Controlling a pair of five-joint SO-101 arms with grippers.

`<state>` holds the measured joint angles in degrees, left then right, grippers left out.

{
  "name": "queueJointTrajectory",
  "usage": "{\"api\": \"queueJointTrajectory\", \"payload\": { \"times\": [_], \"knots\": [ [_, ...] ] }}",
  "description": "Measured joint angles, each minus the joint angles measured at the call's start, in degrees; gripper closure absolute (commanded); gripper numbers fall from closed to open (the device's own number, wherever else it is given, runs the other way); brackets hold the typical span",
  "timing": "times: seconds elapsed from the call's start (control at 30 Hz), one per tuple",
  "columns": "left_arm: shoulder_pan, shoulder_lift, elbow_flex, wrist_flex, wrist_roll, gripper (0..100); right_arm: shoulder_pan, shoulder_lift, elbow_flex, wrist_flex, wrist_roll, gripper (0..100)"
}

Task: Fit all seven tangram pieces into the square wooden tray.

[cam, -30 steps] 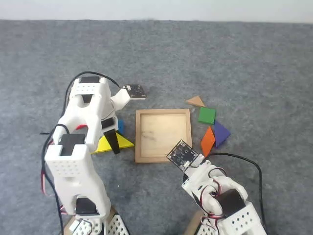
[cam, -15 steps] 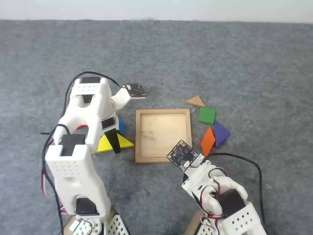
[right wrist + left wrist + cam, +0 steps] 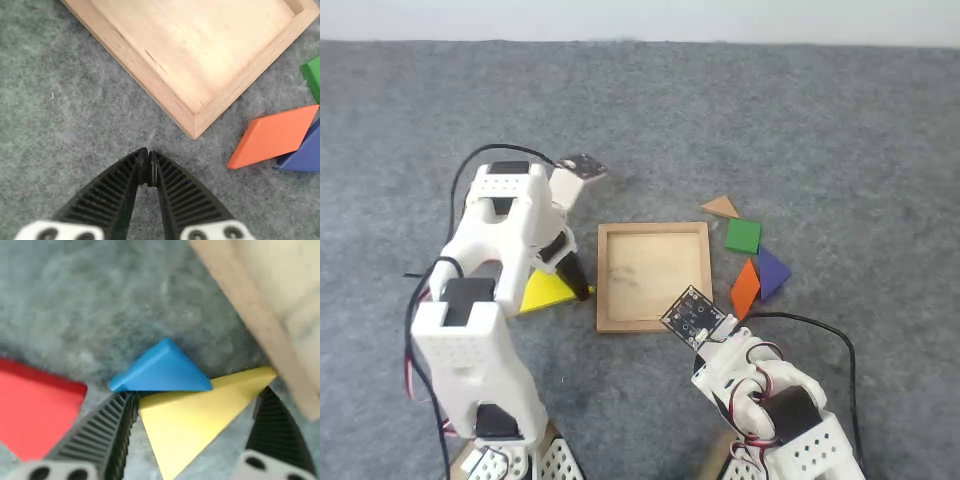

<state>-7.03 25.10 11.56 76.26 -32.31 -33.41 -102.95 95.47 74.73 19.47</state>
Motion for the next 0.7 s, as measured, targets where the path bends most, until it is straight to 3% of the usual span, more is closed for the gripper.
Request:
{"api": "queueJointTrajectory", "payload": {
  "times": [0.13, 0.3, 0.6, 0.7],
  "knots": [
    [-2.46, -2.73, 3.25, -2.64, 5.27, 64, 0.00, 0.00, 0.00, 0.00, 0.00, 99.0],
    [-7.47, -9.49, 12.66, -6.59, 5.98, 64, 0.00, 0.00, 0.00, 0.00, 0.00, 99.0],
    [-11.16, -31.56, 38.15, -11.96, -9.05, 64, 0.00, 0.00, 0.00, 0.00, 0.00, 99.0],
    [-11.34, -38.33, 39.38, -11.69, -10.73, 64, 0.00, 0.00, 0.00, 0.00, 0.00, 99.0]
  ]
}}
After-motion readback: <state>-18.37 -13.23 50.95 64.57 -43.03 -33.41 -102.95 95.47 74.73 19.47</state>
